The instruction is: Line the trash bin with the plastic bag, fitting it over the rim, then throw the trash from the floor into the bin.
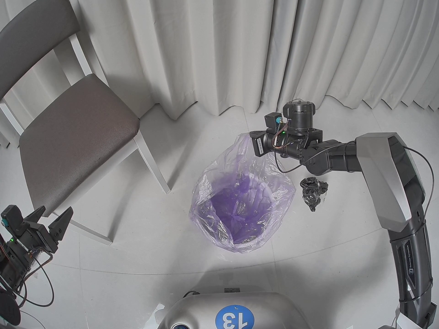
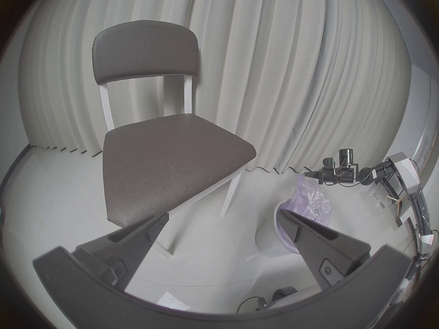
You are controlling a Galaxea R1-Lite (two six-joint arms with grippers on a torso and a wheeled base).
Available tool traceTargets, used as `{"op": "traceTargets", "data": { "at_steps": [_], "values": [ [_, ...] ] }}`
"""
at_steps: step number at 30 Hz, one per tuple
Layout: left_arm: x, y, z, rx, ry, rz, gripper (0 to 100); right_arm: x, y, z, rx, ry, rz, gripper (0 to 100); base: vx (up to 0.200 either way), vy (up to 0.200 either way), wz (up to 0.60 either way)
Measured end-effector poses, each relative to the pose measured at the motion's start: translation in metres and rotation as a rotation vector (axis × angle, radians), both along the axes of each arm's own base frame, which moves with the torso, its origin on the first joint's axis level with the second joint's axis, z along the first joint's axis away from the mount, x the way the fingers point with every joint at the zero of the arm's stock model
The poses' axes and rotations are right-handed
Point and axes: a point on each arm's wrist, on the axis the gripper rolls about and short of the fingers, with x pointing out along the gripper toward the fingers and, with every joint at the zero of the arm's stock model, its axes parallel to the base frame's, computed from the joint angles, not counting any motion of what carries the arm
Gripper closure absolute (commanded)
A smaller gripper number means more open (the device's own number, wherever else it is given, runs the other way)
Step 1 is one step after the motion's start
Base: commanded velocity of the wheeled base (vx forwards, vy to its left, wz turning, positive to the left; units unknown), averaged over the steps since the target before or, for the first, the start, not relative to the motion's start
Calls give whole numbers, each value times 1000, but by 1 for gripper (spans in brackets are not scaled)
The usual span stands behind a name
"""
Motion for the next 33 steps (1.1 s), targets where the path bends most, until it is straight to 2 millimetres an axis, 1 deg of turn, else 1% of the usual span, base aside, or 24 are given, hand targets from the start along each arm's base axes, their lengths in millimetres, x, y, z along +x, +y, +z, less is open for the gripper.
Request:
{"op": "traceTargets", "data": {
  "at_steps": [4, 8, 12, 13, 15, 19, 24, 27, 29, 33],
  "values": [
    [0, -3, 4, 6, -21, -18, 0, -7, 7, -3, 74, 66, 1, 100, 0, 0, 0],
    [1, -9, 11, 13, -57, -66, 0, -14, 12, 0, 161, 132, -10, 100, 0, 0, 0],
    [4, -17, 17, 12, -79, -136, 0, -20, 20, 2, 194, 160, 1, 100, 0, 0, 0],
    [5, -19, 18, 10, -82, -154, 0, -21, 21, 2, 195, 163, 1, 0, 0, 0, 0],
    [9, -22, 19, 8, -83, -174, 0, -22, 22, 2, 185, 160, 1, 0, 0, 0, 0],
    [19, -27, 22, 3, -80, -212, 0, -24, 31, 6, 171, 130, 4, 0, 0, 0, 0],
    [33, -41, 30, 0, -93, -286, 0, -24, 34, 4, 166, 119, -15, 0, 0, 0, 0],
    [42, -54, 37, -1, -113, -333, 0, -27, 34, -2, 157, 136, -19, 0, 0, 0, 0],
    [47, -63, 42, -1, -124, -350, 0, -28, 29, -7, 151, 146, -29, 0, 0, 0, 0],
    [60, -81, 50, 2, -131, -373, 0, -39, 19, -25, 123, 194, -44, 0, 0, 0, 0]
  ]
}}
